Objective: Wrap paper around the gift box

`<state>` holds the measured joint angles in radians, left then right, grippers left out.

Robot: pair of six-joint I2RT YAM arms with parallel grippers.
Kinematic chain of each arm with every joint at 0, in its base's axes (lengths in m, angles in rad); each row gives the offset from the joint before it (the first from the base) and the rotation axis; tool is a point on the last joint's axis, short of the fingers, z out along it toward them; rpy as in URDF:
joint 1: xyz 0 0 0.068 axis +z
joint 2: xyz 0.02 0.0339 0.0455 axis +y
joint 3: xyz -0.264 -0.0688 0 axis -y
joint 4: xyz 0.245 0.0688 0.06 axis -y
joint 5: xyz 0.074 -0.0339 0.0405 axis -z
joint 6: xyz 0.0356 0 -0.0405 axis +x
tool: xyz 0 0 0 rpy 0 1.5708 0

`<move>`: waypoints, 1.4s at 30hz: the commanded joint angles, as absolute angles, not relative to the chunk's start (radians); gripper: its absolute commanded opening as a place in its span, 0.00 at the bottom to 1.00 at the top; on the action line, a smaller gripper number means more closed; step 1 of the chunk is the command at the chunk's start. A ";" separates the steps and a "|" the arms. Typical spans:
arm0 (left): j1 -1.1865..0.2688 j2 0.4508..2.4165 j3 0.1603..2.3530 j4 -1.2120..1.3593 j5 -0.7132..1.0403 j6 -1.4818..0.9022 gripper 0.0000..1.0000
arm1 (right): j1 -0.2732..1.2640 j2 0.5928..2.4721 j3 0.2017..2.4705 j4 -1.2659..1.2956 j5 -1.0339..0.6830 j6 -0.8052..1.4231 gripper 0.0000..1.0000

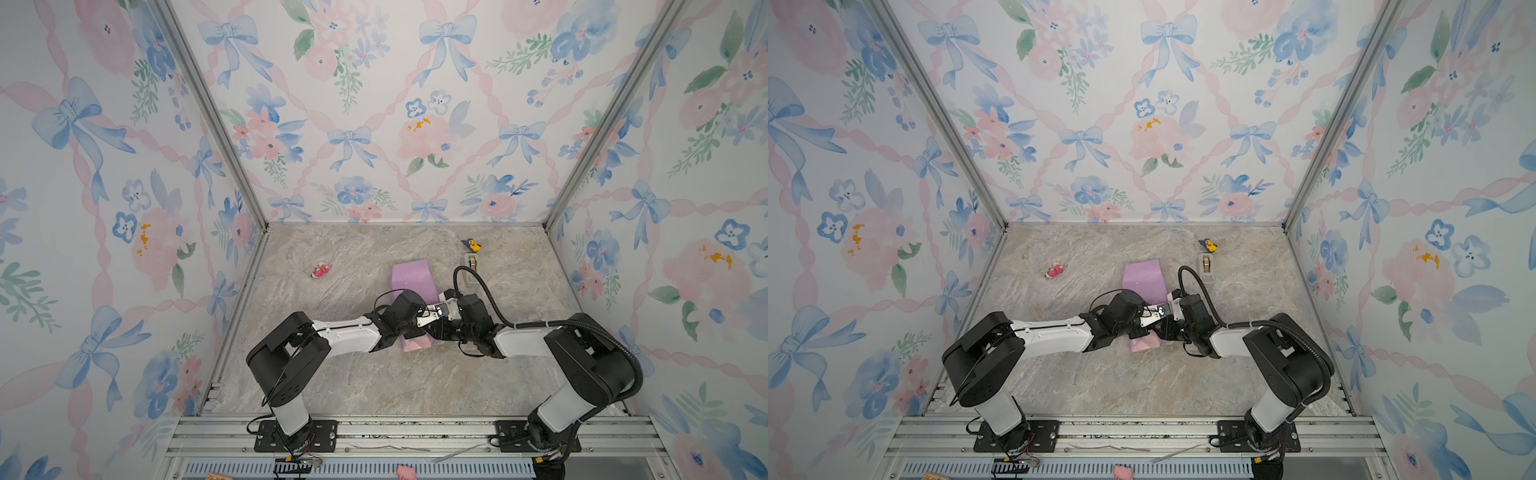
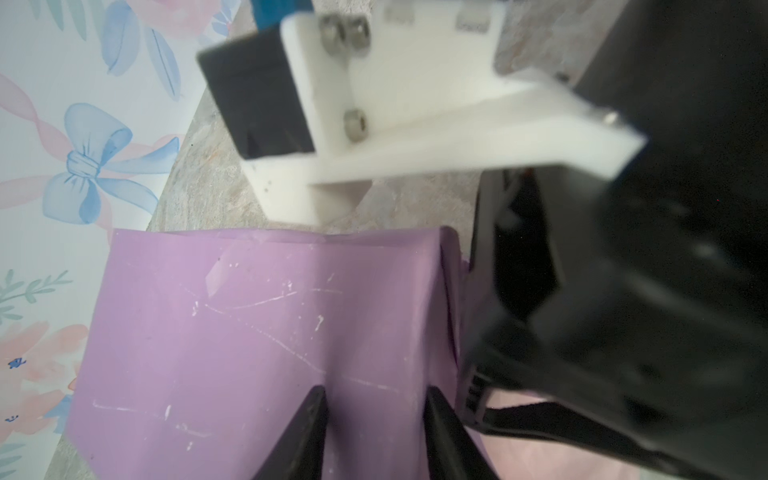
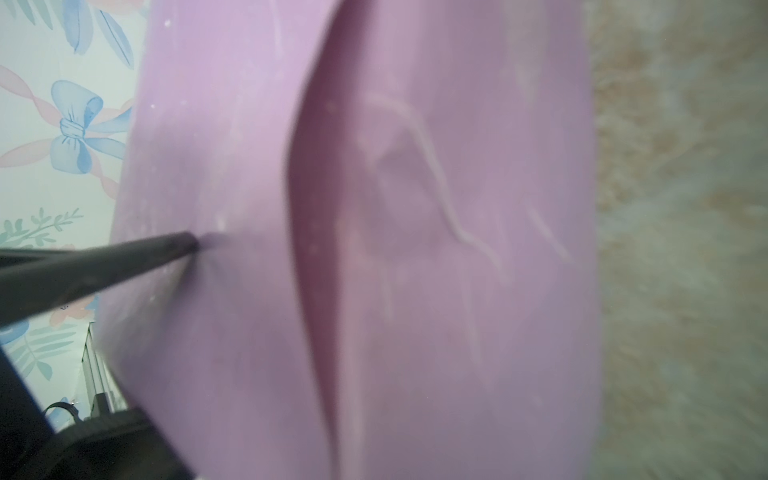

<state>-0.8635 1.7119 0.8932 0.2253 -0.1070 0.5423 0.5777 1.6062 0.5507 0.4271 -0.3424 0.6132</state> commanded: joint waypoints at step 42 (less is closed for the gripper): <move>-0.871 1.737 0.867 0.173 -0.084 0.526 0.40 | 0.565 1.682 0.613 0.321 -0.258 0.597 0.05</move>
